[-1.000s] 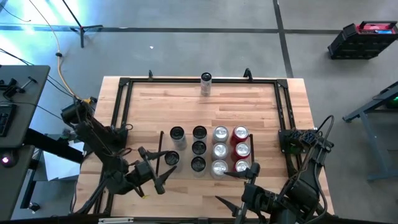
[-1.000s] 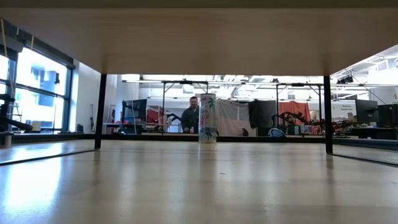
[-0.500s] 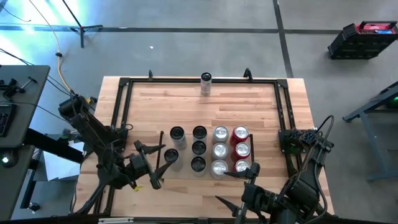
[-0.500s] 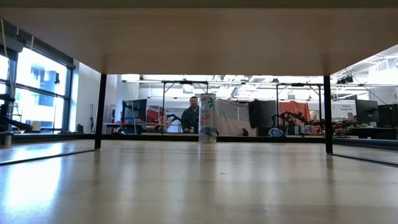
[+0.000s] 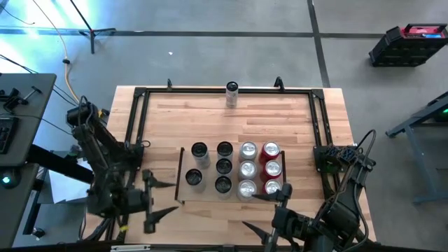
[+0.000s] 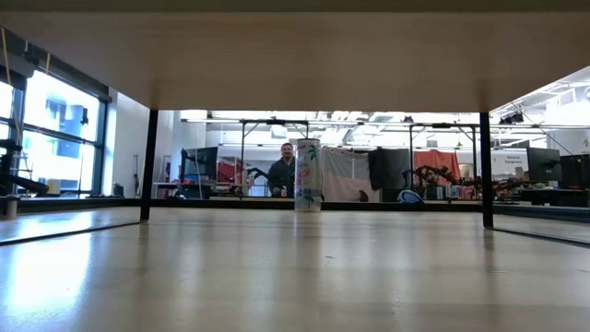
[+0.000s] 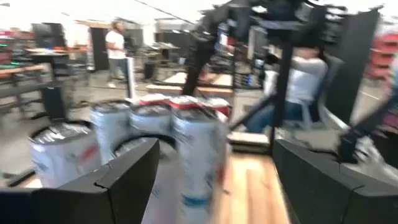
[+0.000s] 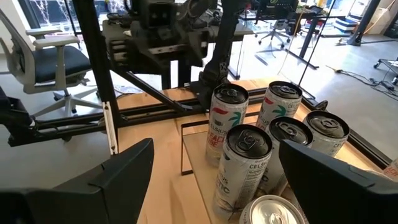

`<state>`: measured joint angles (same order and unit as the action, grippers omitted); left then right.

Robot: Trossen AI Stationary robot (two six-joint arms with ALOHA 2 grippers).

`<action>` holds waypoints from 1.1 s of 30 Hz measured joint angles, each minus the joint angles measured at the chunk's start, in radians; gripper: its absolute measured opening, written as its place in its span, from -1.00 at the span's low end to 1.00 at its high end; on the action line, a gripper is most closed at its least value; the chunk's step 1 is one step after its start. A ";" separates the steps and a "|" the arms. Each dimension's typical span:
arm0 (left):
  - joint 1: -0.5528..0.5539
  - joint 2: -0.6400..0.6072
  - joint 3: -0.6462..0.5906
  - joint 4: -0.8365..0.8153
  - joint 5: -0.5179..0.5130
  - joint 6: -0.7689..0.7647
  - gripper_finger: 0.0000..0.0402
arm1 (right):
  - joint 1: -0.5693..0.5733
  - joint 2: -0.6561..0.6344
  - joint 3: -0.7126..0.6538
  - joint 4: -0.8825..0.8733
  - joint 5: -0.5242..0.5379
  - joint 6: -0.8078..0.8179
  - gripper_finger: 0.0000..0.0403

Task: Place canned beverage on shelf
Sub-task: Put the right white-pink soda can on the shelf aligned with the other white-pink soda cans

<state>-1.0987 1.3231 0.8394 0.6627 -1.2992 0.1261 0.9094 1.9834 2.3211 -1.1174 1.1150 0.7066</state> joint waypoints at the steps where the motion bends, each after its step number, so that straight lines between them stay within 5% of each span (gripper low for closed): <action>1: -0.017 0.002 0.000 -0.030 -0.003 -0.025 0.52 | 0.000 0.000 0.000 0.000 -0.002 0.000 0.65; 12: -0.029 0.038 0.000 -0.464 -0.023 -0.531 0.31 | 0.000 0.000 0.000 0.000 -0.008 -0.034 0.65; 22: 0.092 0.070 -0.001 -0.494 0.168 -0.543 -0.29 | -0.006 0.000 0.000 -0.001 -0.042 -0.035 0.65; 33: 0.125 0.072 -0.001 -0.526 0.136 -0.544 -0.69 | -0.006 0.000 0.000 0.000 -0.063 -0.034 0.65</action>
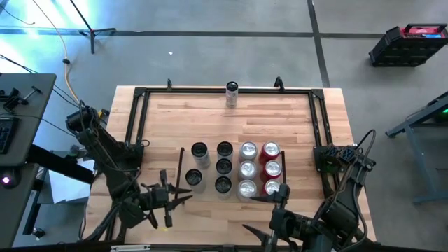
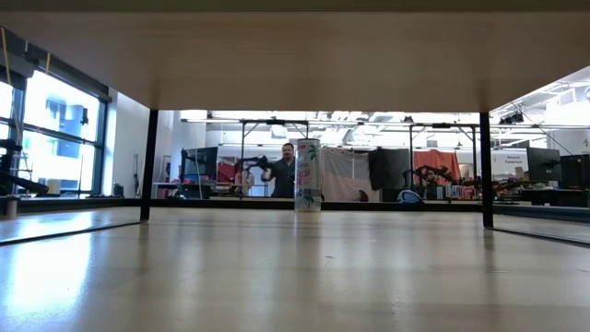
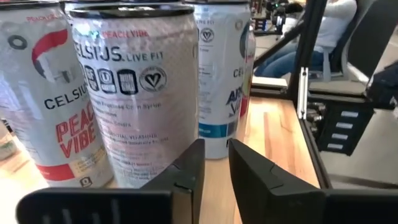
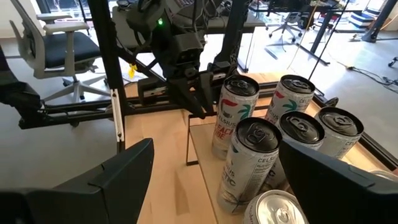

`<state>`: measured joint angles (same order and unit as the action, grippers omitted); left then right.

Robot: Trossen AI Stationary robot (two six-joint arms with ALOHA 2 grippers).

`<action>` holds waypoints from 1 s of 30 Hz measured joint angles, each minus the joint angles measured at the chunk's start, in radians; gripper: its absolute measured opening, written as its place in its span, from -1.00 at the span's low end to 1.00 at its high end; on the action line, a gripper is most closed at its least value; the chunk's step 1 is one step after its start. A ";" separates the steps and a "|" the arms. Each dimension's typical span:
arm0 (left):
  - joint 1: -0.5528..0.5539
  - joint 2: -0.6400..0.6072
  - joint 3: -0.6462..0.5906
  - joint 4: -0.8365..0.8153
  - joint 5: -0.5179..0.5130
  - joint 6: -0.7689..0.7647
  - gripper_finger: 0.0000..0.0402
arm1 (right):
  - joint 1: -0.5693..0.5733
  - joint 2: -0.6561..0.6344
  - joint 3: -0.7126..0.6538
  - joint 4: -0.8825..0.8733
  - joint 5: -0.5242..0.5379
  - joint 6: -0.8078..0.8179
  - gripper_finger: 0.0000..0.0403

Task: Place canned beverage on shelf
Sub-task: Put the right white-pink soda can on the shelf aligned with the other white-pink soda cans

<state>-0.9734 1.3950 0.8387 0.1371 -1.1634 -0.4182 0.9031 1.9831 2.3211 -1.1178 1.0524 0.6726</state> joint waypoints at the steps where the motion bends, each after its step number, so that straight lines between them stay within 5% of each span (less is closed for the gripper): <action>1: -0.001 -0.001 0.000 -0.009 0.000 0.000 -0.70 | 0.000 0.000 0.000 0.000 -0.001 0.000 0.65; 18: 0.032 -0.045 0.000 -0.155 0.006 -0.065 -0.99 | 0.000 0.000 0.000 0.000 -0.009 0.000 0.65; 30: 0.040 -0.100 0.000 -0.250 -0.008 -0.103 -1.00 | -0.029 0.000 0.000 0.001 -0.009 -0.072 0.65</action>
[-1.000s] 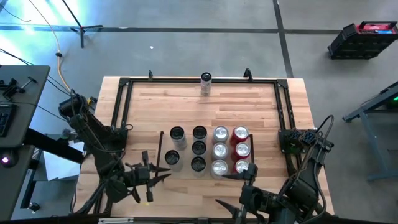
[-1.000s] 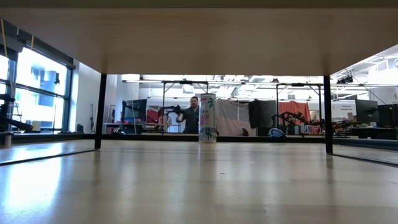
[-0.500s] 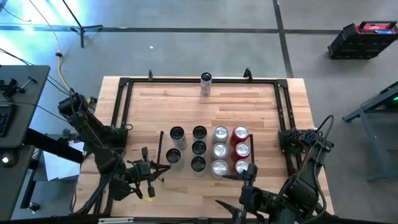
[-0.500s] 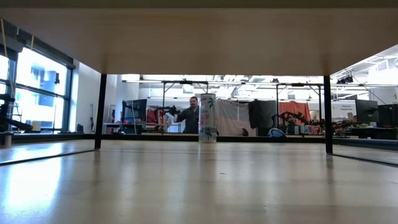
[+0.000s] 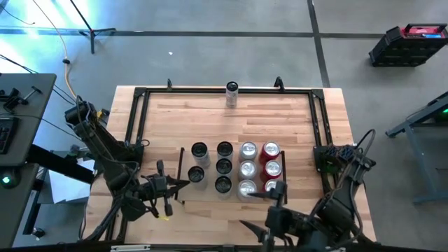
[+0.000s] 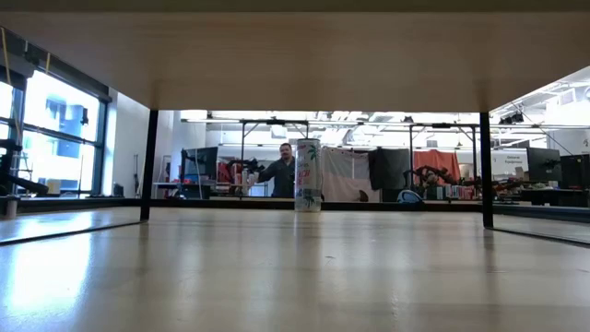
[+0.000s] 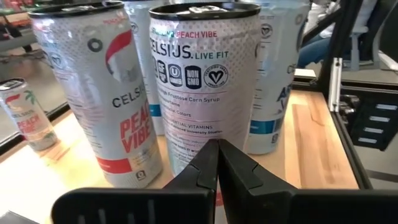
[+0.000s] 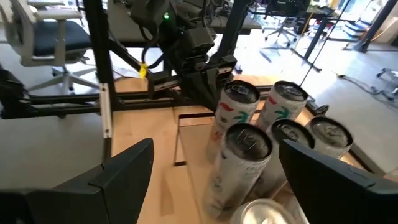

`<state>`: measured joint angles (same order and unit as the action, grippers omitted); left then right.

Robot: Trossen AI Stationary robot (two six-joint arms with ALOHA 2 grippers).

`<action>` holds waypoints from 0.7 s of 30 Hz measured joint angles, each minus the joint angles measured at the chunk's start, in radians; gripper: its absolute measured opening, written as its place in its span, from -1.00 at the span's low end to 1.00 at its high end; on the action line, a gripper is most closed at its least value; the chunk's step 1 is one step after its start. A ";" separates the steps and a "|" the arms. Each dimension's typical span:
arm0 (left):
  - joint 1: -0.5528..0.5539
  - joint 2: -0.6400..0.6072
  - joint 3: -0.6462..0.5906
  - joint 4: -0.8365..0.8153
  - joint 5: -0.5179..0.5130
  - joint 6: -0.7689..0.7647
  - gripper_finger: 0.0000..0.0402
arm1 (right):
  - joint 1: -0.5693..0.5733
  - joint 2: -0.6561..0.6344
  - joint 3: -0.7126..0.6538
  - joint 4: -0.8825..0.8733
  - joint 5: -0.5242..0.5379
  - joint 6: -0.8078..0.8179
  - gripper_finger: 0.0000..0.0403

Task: Place canned beverage on shelf
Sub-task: Put the right white-pink soda can on the shelf aligned with the other white-pink soda cans

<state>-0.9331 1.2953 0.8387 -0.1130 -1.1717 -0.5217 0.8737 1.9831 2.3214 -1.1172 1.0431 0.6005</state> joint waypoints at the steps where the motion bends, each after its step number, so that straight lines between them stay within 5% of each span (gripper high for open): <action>1: 0.004 0.000 0.000 -0.001 -0.005 0.000 -1.00 | -0.008 0.000 0.000 0.000 -0.002 -0.014 0.65; 14: 0.010 -0.057 0.000 -0.016 -0.008 0.055 -1.00 | -0.194 0.000 0.000 0.231 -0.198 -0.469 0.65; 21: 0.017 -0.058 0.000 -0.045 -0.035 0.054 -1.00 | -0.337 0.000 0.000 0.255 -0.323 -0.555 0.65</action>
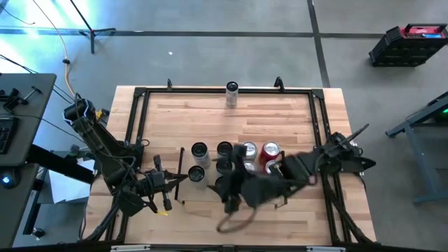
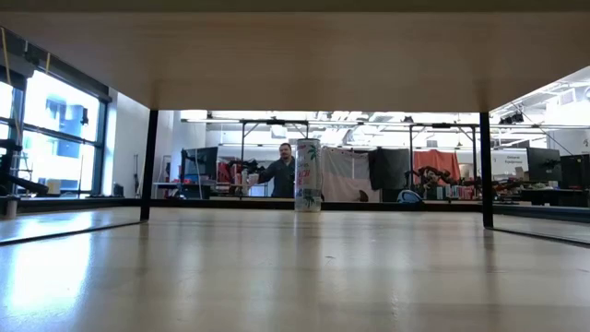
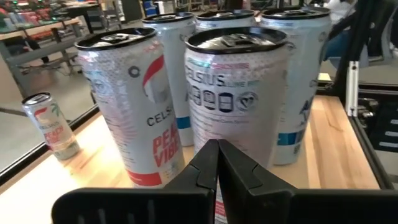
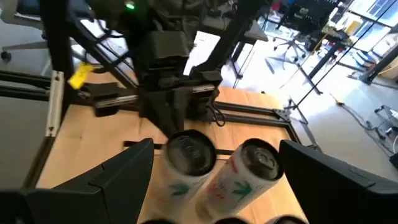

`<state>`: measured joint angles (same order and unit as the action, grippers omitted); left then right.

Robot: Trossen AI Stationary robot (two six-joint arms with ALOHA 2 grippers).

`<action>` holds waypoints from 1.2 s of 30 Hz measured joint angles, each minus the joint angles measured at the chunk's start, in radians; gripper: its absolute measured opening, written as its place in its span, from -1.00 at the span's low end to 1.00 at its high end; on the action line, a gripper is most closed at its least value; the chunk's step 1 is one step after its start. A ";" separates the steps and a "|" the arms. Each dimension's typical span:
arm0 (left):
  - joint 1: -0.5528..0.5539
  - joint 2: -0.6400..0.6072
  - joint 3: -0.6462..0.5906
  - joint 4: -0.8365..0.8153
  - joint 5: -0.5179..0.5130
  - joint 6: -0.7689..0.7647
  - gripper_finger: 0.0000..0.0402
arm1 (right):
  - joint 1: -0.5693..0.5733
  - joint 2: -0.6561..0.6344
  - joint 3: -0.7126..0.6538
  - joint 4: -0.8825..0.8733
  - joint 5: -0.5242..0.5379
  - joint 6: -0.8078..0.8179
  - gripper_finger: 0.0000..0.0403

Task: Place canned beverage on shelf
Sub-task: Put the right white-pink soda can on the shelf aligned with the other white-pink soda cans

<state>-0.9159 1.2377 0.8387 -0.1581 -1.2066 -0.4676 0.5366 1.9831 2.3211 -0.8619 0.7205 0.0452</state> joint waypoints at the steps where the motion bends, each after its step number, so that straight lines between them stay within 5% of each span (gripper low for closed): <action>1: 0.004 0.000 0.000 0.000 -0.005 -0.002 -1.00 | -0.020 0.004 0.000 0.001 -0.022 -0.004 0.65; 21: -0.037 -0.015 0.001 0.005 0.105 -0.056 -1.00 | -0.189 0.099 0.000 0.071 -0.305 -0.131 0.65; 36: 0.021 -0.013 0.001 0.005 0.071 -0.039 -1.00 | -0.203 0.105 0.000 0.038 -0.311 -0.163 0.65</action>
<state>-0.8950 1.2247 0.8398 -0.1531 -1.1359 -0.5066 0.3332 2.0876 2.3215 -0.8241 0.4090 -0.1174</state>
